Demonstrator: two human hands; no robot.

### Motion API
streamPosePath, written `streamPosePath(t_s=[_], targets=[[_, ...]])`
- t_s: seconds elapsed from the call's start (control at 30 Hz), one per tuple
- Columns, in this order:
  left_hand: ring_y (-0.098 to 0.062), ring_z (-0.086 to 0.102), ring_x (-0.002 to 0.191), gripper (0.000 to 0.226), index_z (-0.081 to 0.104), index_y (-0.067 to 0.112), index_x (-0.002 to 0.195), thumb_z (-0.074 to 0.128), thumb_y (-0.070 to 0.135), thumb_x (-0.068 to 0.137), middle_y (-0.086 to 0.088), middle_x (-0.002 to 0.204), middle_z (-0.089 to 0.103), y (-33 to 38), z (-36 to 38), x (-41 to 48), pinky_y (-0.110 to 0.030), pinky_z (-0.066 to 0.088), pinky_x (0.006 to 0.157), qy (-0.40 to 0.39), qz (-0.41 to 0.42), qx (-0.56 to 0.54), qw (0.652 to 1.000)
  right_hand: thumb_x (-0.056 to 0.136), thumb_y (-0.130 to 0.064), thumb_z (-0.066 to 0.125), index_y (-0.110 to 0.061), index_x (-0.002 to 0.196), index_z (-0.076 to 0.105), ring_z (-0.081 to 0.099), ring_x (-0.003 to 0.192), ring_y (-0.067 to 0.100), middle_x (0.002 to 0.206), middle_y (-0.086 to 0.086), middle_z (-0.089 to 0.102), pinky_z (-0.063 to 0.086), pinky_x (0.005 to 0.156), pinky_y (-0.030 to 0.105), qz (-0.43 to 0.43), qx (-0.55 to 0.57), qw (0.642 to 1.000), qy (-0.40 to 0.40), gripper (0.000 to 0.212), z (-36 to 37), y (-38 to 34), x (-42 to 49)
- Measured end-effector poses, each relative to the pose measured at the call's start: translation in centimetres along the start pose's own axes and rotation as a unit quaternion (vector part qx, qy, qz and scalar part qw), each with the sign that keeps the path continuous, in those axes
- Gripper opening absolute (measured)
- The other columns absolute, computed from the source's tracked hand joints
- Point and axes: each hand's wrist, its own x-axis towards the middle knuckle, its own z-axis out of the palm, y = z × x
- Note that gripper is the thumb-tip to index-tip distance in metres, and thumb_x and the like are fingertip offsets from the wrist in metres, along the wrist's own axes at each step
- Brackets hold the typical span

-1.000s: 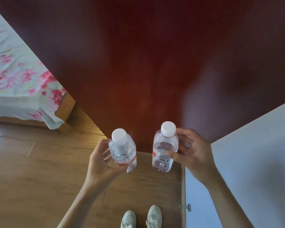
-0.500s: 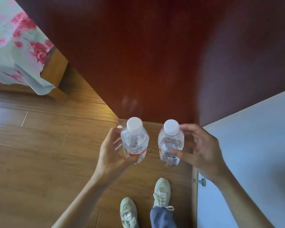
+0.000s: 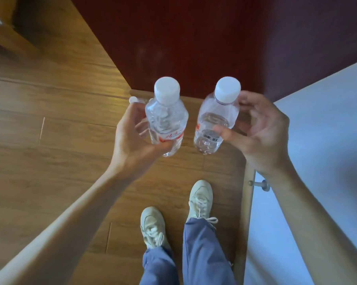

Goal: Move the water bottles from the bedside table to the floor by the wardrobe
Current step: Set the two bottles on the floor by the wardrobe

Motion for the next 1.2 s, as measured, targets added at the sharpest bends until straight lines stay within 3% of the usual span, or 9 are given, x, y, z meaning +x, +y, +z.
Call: streamPosePath(t_s=[0.1,0.33,0.43,0.53,0.67,0.87,1.03,1.2], targets=[[-0.014,0.065,0.107,0.058,0.053,0.012,0.104,0.088,-0.001,0.059,-0.001,0.11,0.066,-4.0,1.1,1.3,-0.041,0.053,0.096,0.008,-0.013,0.003,1.0,0.069,-0.018,0.09,-0.03,0.114,0.062,0.066,0.11,0.022,0.113,-0.003,0.069,0.056,0.093,0.05,-0.006,0.001,1.0,0.007,0.055,1.0,3.3,0.5],[-0.01,0.065,0.105,0.057,0.053,0.011,0.107,0.086,0.002,0.061,0.006,0.108,0.065,-12.5,4.5,5.0,-0.03,0.052,0.095,0.014,-0.013,0.001,1.0,0.068,-0.012,0.09,-0.029,0.111,0.06,0.065,0.107,0.017,0.108,-0.015,0.068,0.057,0.091,0.035,-0.009,-0.011,1.0,0.011,0.055,2.1,11.4,2.5],[-0.006,0.065,0.101,0.058,0.051,0.017,0.104,0.087,0.004,0.06,0.012,0.103,0.065,-15.6,6.3,6.7,-0.024,0.053,0.09,0.03,-0.013,-0.004,0.999,0.068,-0.009,0.09,-0.031,0.11,0.06,0.064,0.107,0.015,0.108,-0.018,0.067,0.057,0.092,0.041,-0.009,-0.011,1.0,0.008,0.056,2.7,14.4,3.5],[-0.009,0.064,0.1,0.059,0.048,0.017,0.102,0.087,0.011,0.058,0.012,0.1,0.064,-18.2,7.8,8.4,-0.031,0.055,0.088,0.046,-0.008,0.009,0.999,0.068,-0.01,0.09,-0.031,0.112,0.06,0.064,0.109,0.016,0.11,-0.015,0.066,0.057,0.092,0.048,-0.005,-0.017,1.0,0.016,0.057,3.2,17.4,4.6],[-0.016,0.064,0.097,0.062,0.044,0.023,0.098,0.088,0.025,0.055,0.006,0.099,0.062,-21.2,9.8,10.6,-0.047,0.057,0.081,0.073,-0.013,0.035,0.997,0.068,-0.01,0.091,-0.02,0.115,0.059,0.063,0.111,0.017,0.117,-0.005,0.066,0.058,0.091,0.044,0.003,-0.027,0.998,0.05,0.057,3.9,21.0,5.5],[-0.023,0.062,0.089,0.064,0.038,0.025,0.091,0.085,0.046,0.054,0.001,0.093,0.058,-24.2,13.0,12.9,-0.05,0.055,0.073,0.144,-0.022,0.054,0.988,0.066,-0.012,0.093,-0.017,0.116,0.059,0.064,0.112,0.023,0.119,0.008,0.065,0.059,0.088,0.039,-0.017,-0.049,0.993,0.103,0.06,5.2,25.7,6.6],[-0.022,0.061,0.091,0.064,0.037,0.031,0.096,0.085,0.041,0.055,0.002,0.096,0.059,-26.9,14.5,13.2,-0.051,0.055,0.079,0.16,-0.029,0.074,0.984,0.068,-0.012,0.092,-0.01,0.118,0.061,0.065,0.11,0.023,0.117,0.006,0.065,0.058,0.089,0.039,-0.02,-0.061,0.991,0.114,0.059,6.2,28.7,7.0],[-0.021,0.062,0.094,0.068,0.035,0.042,0.098,0.087,0.034,0.055,0.003,0.101,0.06,-29.1,15.3,13.5,-0.052,0.055,0.082,0.184,-0.022,0.076,0.98,0.067,-0.018,0.091,-0.023,0.118,0.06,0.061,0.114,0.019,0.119,-0.003,0.061,0.057,0.091,0.036,-0.026,-0.066,0.991,0.115,0.06,7.5,31.4,7.4]])
